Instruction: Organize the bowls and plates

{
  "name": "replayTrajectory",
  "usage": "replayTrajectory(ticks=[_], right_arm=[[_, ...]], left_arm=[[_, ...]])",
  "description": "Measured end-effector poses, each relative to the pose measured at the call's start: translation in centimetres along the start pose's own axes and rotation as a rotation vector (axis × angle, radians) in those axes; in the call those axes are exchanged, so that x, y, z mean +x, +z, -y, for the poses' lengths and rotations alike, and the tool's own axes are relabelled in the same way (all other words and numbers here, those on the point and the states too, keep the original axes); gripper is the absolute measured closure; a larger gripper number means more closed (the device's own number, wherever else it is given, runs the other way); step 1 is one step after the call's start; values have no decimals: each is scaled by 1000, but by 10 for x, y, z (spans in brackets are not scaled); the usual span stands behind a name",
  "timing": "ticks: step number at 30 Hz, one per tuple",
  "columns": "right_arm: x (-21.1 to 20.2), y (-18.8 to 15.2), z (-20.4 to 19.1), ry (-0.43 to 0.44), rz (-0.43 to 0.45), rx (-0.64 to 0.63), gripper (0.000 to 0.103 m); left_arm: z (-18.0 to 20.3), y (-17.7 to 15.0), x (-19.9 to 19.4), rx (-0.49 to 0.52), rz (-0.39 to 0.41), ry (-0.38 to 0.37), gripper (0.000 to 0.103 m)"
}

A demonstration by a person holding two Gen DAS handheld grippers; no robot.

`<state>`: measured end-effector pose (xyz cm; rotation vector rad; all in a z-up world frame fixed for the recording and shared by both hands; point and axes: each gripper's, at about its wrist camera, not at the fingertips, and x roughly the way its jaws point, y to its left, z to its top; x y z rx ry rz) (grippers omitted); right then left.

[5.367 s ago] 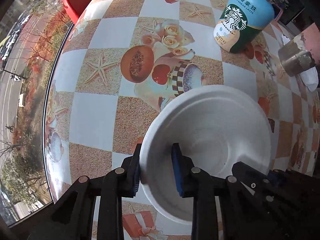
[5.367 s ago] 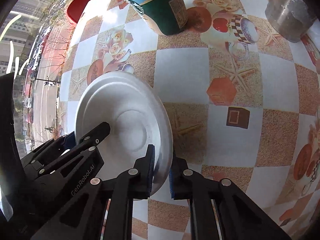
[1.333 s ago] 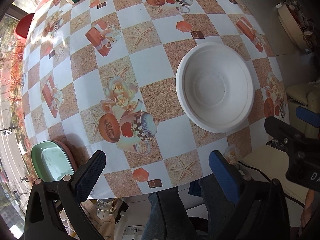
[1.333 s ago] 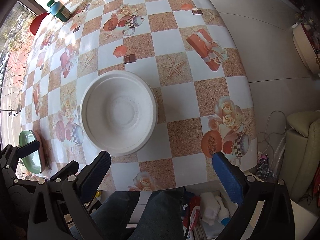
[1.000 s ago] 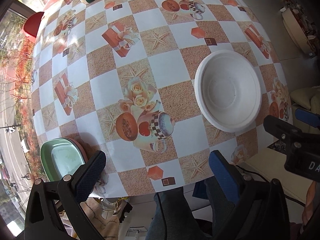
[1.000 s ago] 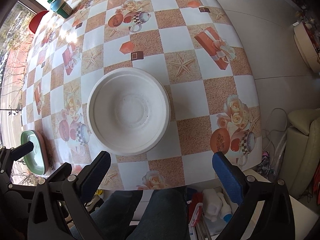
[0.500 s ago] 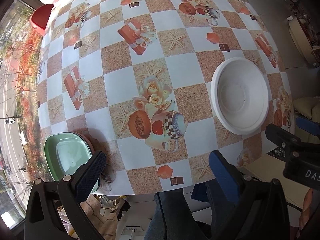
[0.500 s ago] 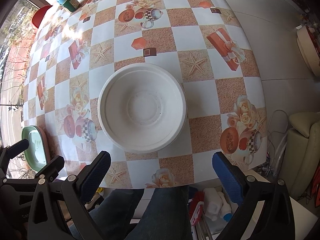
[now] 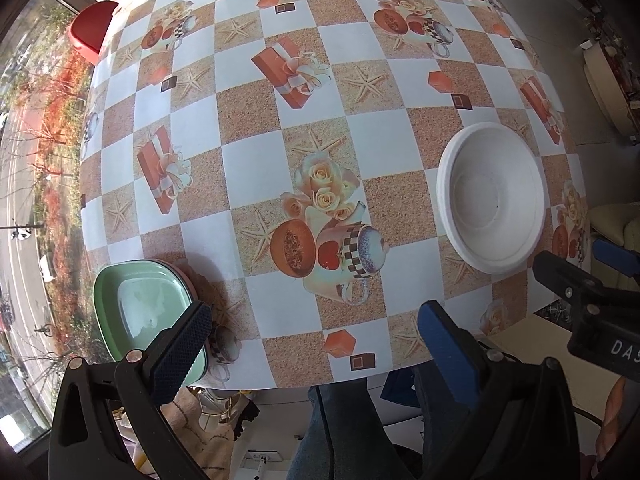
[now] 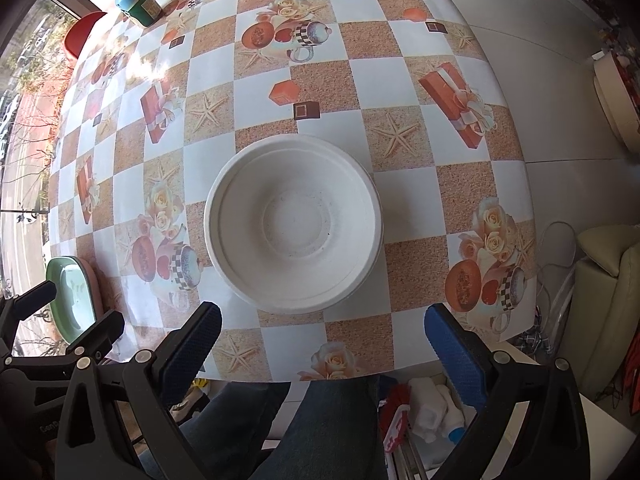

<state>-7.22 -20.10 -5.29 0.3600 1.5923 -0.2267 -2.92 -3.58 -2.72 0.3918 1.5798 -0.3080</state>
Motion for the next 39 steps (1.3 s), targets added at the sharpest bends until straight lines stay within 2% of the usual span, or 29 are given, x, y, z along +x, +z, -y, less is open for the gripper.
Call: replayTrajectory(ticks=[17, 31, 39], right_arm=[[8, 0, 5, 27, -24, 19, 1], [19, 3, 30, 84, -49, 89, 1], [29, -3, 56, 77, -54, 145, 1]], left_arm=[[4, -1, 7, 0, -35, 20, 0], [24, 2, 15, 42, -65, 58, 0], [39, 2, 20, 41, -49, 61, 0]])
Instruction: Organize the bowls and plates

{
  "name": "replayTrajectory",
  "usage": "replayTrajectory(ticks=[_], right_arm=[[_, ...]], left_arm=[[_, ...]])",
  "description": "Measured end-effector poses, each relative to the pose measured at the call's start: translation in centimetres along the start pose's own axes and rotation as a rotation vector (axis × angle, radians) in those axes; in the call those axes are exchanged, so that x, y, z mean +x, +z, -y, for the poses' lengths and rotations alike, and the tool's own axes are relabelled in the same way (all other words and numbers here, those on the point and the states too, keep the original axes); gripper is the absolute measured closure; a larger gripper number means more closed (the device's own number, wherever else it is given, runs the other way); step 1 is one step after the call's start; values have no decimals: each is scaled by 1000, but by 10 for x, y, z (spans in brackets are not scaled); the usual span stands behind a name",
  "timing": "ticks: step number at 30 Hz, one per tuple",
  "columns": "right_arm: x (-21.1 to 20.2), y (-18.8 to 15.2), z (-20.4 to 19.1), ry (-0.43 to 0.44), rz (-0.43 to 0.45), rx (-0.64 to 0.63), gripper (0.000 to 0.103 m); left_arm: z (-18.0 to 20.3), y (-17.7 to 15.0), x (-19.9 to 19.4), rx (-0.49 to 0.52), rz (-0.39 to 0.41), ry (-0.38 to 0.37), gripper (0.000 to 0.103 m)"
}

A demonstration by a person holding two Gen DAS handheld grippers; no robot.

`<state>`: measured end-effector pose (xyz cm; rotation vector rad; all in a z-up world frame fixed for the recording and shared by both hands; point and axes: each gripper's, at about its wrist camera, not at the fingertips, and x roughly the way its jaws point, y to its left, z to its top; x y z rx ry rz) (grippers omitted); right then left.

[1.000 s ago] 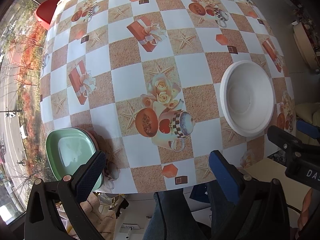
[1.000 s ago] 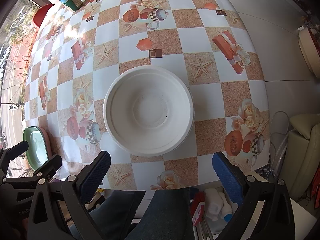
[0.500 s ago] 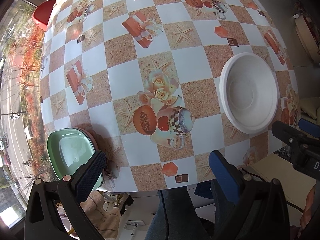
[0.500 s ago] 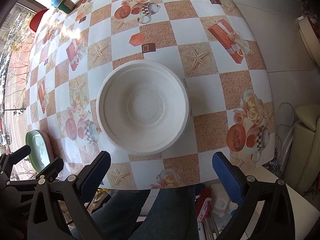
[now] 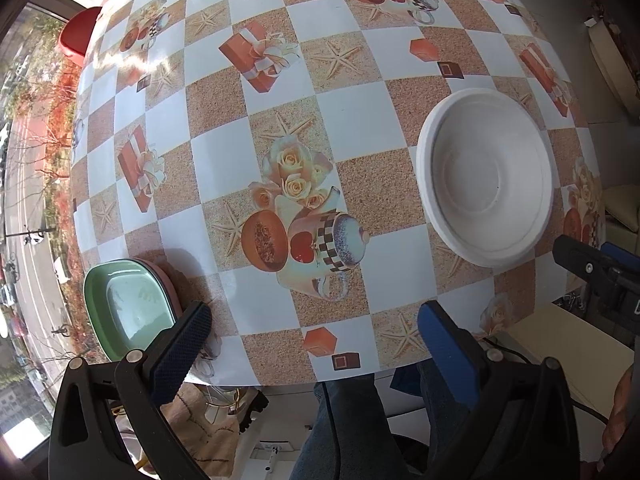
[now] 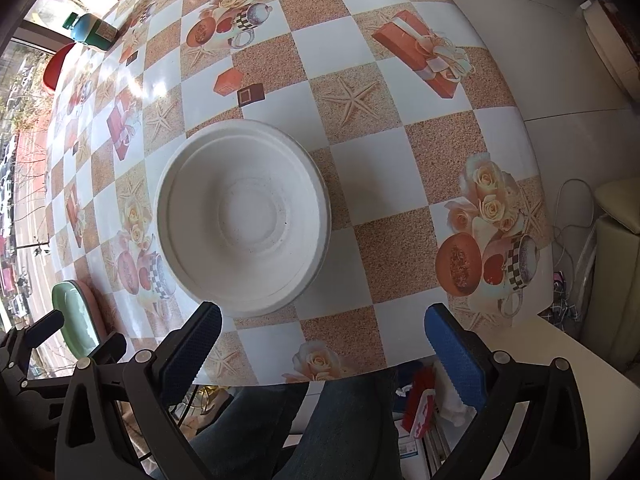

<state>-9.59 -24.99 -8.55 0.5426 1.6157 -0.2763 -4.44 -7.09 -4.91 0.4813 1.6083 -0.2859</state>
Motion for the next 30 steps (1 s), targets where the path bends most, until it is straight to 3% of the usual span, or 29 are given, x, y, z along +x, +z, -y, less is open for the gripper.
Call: replayTrajectory(ticks=[17, 30], right_arm=[[11, -2, 59, -32, -21, 92, 1], [13, 40, 45, -20, -4, 2, 1]], left_arm=[[33, 26, -16, 8, 120, -15, 0], [47, 60, 14, -28, 95, -29, 0]])
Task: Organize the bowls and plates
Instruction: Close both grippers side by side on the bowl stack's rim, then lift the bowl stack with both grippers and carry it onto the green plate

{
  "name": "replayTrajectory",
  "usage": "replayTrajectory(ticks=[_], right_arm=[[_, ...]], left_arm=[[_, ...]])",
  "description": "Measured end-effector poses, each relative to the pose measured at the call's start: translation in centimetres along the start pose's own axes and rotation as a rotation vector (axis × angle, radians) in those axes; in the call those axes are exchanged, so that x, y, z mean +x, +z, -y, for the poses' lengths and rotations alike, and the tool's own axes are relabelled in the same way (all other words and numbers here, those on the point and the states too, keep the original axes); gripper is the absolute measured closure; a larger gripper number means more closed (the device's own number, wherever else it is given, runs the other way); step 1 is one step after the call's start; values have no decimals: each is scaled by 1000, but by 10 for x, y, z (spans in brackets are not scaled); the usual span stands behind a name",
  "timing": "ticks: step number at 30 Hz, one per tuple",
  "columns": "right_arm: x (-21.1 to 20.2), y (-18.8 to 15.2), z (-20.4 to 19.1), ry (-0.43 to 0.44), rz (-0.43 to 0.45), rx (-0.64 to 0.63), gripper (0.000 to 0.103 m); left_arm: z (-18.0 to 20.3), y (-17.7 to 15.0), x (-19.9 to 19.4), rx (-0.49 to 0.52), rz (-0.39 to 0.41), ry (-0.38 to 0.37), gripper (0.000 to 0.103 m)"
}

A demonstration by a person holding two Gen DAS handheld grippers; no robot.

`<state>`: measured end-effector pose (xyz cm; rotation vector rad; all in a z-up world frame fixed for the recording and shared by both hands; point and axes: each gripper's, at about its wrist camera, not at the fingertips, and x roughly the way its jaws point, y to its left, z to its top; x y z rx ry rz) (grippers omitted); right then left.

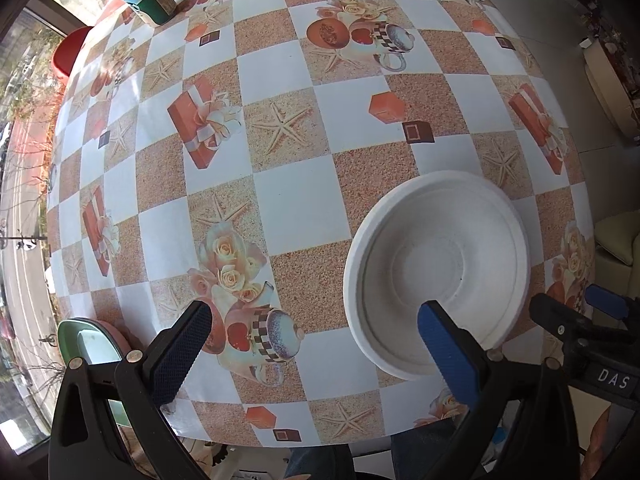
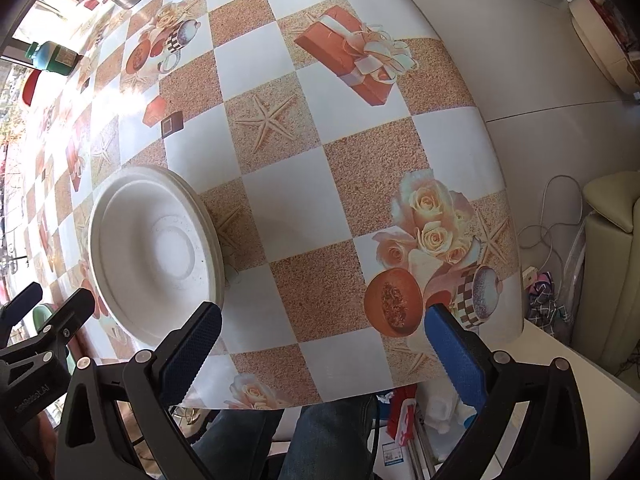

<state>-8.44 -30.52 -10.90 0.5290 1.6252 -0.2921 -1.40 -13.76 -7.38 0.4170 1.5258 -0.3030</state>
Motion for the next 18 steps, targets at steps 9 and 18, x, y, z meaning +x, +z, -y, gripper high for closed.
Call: replayTrajectory(ticks=[9, 18], right_arm=[[27, 26, -21, 26, -28, -83, 1], [50, 39, -50, 79, -71, -147, 54]], left_arm=[[0, 8, 39, -39, -59, -11, 11], [6, 5, 55, -55, -83, -130, 52]])
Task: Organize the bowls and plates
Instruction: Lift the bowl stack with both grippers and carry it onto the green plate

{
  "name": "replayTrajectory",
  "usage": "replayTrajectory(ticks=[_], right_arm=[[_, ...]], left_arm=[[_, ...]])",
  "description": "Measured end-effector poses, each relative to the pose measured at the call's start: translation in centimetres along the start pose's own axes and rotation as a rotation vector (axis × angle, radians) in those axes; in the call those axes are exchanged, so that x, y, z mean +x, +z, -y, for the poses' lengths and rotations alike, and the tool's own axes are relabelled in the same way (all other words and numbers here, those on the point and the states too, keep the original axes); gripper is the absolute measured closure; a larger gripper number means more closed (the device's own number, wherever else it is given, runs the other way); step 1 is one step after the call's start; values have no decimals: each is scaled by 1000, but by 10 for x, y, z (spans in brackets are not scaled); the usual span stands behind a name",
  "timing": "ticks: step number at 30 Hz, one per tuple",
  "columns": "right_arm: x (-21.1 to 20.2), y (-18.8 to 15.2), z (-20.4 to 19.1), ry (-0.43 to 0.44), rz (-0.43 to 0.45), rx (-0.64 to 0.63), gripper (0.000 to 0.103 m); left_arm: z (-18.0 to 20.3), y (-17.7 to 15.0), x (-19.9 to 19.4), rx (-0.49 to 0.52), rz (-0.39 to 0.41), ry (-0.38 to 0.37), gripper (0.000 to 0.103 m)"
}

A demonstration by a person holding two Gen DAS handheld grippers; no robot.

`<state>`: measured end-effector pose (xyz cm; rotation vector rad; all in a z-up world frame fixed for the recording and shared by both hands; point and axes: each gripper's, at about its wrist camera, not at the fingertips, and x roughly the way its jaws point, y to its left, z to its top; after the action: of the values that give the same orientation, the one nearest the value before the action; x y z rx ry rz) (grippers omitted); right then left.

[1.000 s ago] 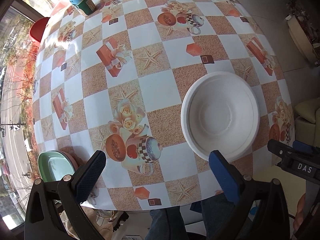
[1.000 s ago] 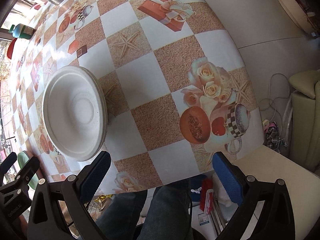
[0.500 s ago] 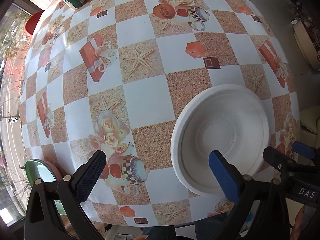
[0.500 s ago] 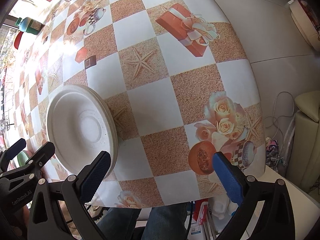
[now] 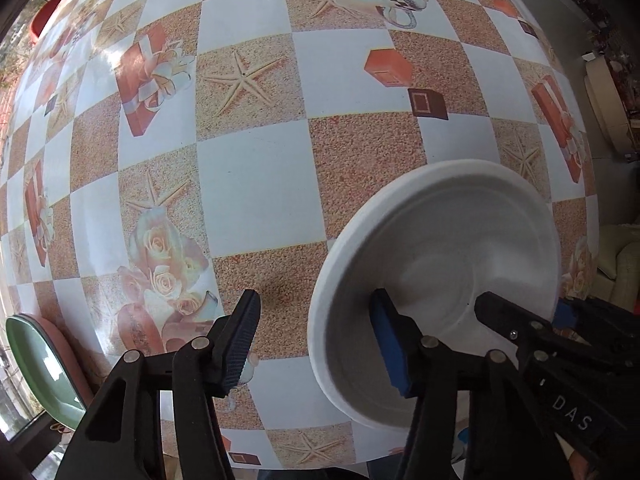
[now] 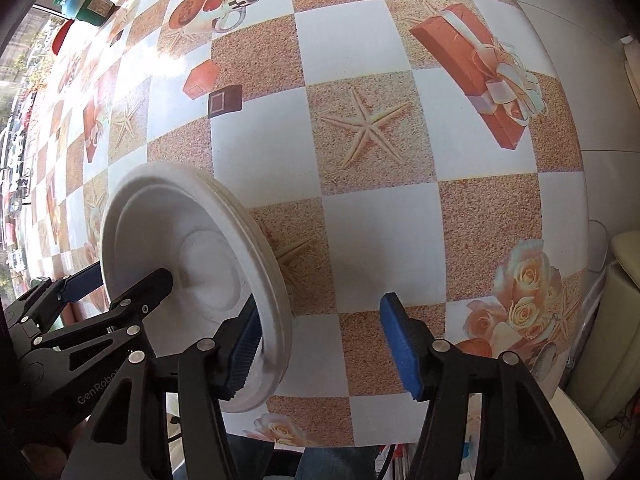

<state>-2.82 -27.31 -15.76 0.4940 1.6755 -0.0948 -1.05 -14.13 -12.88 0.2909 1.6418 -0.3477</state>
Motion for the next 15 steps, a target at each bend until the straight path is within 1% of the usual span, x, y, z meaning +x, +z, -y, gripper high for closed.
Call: replayTrajectory(ticks=[1, 2, 3, 4, 5, 7, 9, 15], right_arm=[[2, 1, -2, 31, -13, 3, 63], [5, 3, -5, 54, -24, 5, 70], [6, 4, -8, 60, -31, 0, 72], [7, 5, -14, 62, -36, -14, 78], [8, 5, -20, 41, -38, -32, 77], [8, 3, -24, 30, -35, -25, 77], [9, 0, -31, 12, -37, -50, 77], [22, -16, -79, -8, -66, -117, 77]], left_arm=[[2, 0, 1, 6, 0, -22, 57], [6, -1, 1, 19, -2, -37, 66], [9, -2, 3, 36, -7, -22, 66], [7, -3, 3, 26, -2, -29, 67], [8, -4, 2, 14, -6, -43, 67], [4, -8, 2, 18, -8, -35, 67], [-5, -17, 2, 10, -8, -33, 67], [-54, -50, 1, -58, -8, -26, 67]])
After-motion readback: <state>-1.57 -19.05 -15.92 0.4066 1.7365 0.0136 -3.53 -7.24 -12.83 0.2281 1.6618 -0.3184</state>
